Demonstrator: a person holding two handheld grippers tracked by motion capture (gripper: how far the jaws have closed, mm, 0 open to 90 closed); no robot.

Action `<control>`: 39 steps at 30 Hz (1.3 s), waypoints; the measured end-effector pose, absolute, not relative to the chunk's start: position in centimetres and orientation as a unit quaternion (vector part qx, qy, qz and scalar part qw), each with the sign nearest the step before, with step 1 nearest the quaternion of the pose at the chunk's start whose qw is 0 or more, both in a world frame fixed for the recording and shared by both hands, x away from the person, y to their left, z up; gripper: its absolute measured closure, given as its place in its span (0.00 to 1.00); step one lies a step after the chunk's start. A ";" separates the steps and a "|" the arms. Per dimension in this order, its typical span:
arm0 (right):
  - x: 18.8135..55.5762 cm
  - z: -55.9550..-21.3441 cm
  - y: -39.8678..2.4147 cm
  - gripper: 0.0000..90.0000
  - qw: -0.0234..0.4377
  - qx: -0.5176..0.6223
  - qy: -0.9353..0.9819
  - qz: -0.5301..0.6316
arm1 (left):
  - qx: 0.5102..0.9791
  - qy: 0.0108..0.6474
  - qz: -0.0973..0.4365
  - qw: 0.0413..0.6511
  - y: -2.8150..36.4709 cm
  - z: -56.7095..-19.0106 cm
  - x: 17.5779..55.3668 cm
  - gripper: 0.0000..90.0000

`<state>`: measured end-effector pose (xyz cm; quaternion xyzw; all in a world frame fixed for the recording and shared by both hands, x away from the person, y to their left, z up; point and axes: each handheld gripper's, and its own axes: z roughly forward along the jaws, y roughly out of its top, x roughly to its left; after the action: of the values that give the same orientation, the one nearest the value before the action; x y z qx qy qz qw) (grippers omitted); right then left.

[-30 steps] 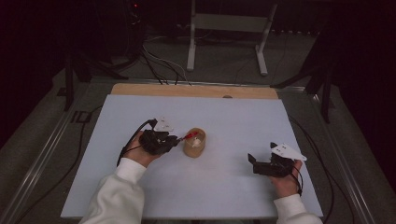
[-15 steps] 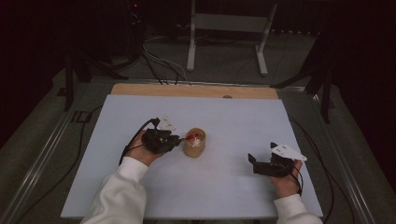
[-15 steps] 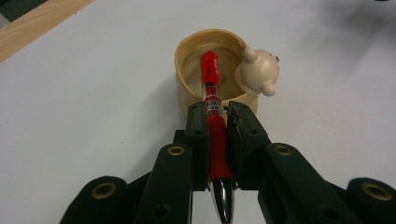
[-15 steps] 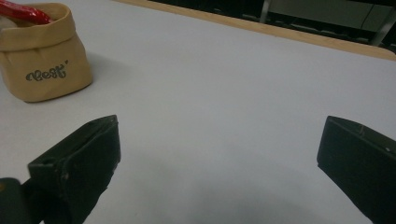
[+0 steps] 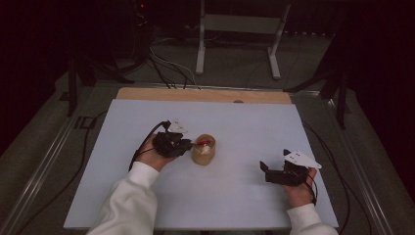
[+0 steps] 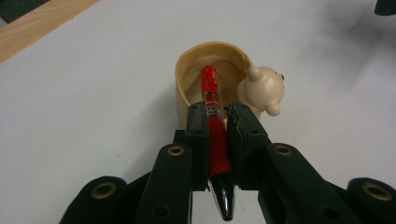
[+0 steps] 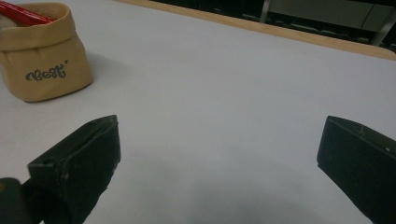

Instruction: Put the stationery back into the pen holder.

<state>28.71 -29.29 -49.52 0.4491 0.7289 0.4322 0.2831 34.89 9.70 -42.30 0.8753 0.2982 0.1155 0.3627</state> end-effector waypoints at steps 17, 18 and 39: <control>28.7 -49.5 -29.3 0.00 0.284 0.448 0.728 0.433 | 0.820 0.340 0.142 0.438 10.6 -42.2 35.0 0.31; 28.7 -49.5 -29.3 0.00 0.285 0.448 0.729 0.433 | 0.816 0.343 0.146 0.443 10.8 -42.2 34.9 0.28; 28.6 -49.4 -29.3 0.00 0.285 0.445 0.727 0.438 | 0.757 0.372 0.217 0.491 14.8 -40.9 33.4 0.01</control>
<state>28.58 -29.25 -49.45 0.4448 0.7271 0.4384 0.2850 33.43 14.83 -40.85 0.7568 0.3722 0.2173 0.4914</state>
